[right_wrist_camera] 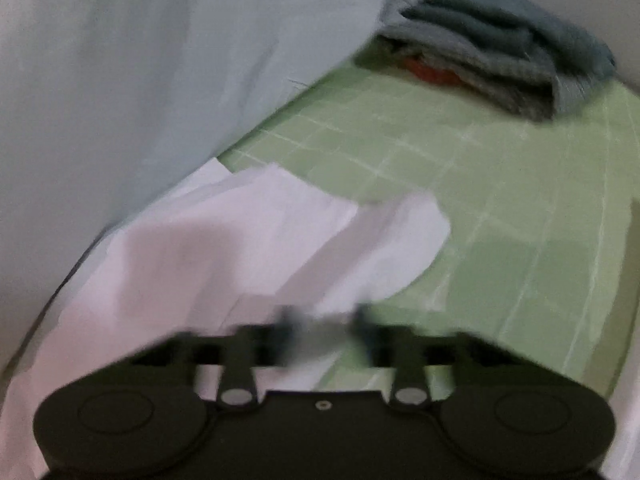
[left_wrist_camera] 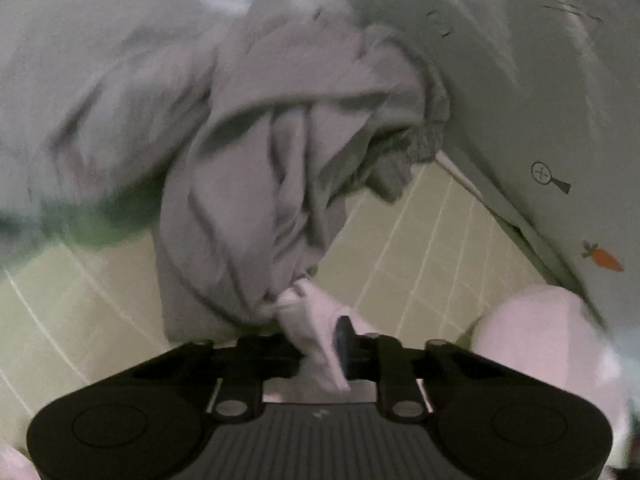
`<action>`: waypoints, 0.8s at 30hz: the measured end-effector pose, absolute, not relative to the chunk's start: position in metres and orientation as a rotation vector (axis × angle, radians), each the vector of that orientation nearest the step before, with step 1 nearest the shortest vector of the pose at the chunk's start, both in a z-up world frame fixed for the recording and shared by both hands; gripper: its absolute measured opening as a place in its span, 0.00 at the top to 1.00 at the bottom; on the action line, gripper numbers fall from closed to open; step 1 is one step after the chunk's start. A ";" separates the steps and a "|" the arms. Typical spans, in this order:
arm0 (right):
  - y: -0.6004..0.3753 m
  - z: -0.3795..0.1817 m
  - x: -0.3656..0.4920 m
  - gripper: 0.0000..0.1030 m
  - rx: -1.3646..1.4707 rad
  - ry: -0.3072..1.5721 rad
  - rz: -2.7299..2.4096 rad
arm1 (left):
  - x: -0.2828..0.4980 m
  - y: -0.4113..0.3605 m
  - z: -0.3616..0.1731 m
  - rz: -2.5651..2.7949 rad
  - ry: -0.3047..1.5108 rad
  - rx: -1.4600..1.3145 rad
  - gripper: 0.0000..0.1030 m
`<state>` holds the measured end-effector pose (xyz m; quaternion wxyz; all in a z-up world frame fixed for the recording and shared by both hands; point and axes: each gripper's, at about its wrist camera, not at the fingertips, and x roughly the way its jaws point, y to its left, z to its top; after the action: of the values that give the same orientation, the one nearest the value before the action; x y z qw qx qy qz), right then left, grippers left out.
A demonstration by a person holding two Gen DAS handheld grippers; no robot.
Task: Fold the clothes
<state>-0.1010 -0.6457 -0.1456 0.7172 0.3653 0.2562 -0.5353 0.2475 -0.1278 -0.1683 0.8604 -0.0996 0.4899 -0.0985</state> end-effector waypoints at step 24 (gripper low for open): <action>-0.679 -0.105 -0.198 0.10 0.374 0.716 -1.117 | 0.199 -0.105 -0.122 0.109 0.888 -0.097 0.49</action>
<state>-0.1984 -0.6790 -0.1048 0.7717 0.1724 0.3301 -0.5155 0.1987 -0.1049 -0.1218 0.9005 -0.0468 0.4291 0.0528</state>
